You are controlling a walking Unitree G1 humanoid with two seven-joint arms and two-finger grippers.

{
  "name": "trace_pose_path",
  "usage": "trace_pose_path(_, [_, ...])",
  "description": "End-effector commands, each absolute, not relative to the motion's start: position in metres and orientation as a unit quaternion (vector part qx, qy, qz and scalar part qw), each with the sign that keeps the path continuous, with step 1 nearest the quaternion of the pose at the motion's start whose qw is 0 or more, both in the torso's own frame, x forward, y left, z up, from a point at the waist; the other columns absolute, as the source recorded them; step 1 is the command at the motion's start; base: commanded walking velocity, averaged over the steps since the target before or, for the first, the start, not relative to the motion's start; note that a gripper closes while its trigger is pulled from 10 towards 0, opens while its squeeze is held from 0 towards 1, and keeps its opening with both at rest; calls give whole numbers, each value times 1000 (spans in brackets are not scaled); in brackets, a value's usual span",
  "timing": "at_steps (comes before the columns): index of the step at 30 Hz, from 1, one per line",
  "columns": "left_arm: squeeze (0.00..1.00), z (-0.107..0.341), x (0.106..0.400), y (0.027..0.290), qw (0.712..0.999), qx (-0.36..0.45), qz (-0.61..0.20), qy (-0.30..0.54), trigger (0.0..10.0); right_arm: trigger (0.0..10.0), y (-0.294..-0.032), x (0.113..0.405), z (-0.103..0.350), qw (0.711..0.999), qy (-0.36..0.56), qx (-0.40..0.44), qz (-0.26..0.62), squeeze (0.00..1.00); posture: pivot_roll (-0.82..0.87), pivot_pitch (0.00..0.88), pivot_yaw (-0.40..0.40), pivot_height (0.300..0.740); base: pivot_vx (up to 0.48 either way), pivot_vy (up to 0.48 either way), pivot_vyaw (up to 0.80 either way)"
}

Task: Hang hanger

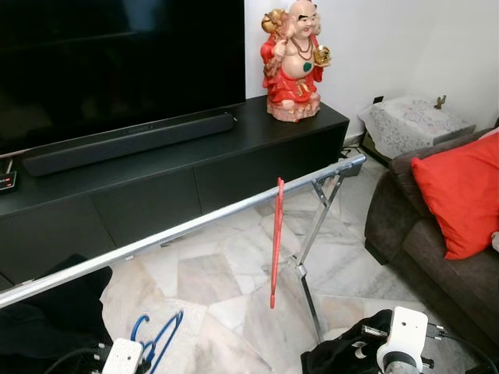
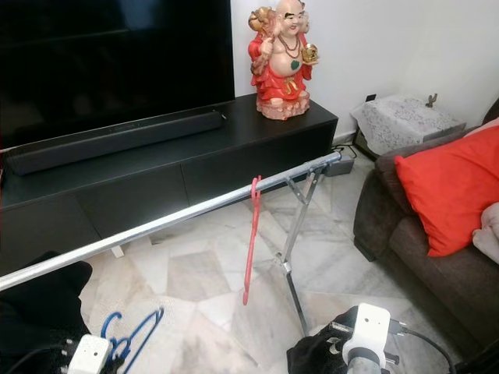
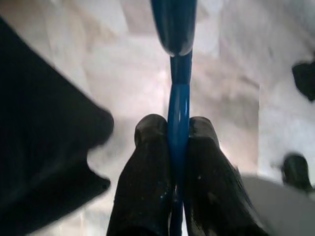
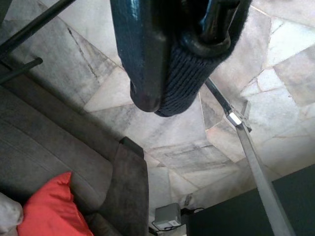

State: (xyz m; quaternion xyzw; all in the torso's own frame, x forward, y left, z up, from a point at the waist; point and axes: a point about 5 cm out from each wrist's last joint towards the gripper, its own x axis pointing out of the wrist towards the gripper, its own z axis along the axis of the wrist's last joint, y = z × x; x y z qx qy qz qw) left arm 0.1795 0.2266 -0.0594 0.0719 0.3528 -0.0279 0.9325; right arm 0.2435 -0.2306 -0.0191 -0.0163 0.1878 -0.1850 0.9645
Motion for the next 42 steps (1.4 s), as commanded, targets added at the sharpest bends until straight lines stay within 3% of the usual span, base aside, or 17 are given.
trace_pose_path(1, [0,-67,170,230,922,73,-15,379,10000,10000,-230,245,-18,965,186,-18,-183,0,138,9,13,740,0,0,0])
trace_pose_path(10, [0,-88,139,233,893,40,23,447,10000,10000,-226,247,-18,966,185,-13,-178,0,140,20,12,740,0,0,0])
trace_pose_path(42, [0,-94,129,229,885,34,19,464,10000,10000,-225,246,-19,967,187,-11,-171,0,145,41,16,740,0,0,0])
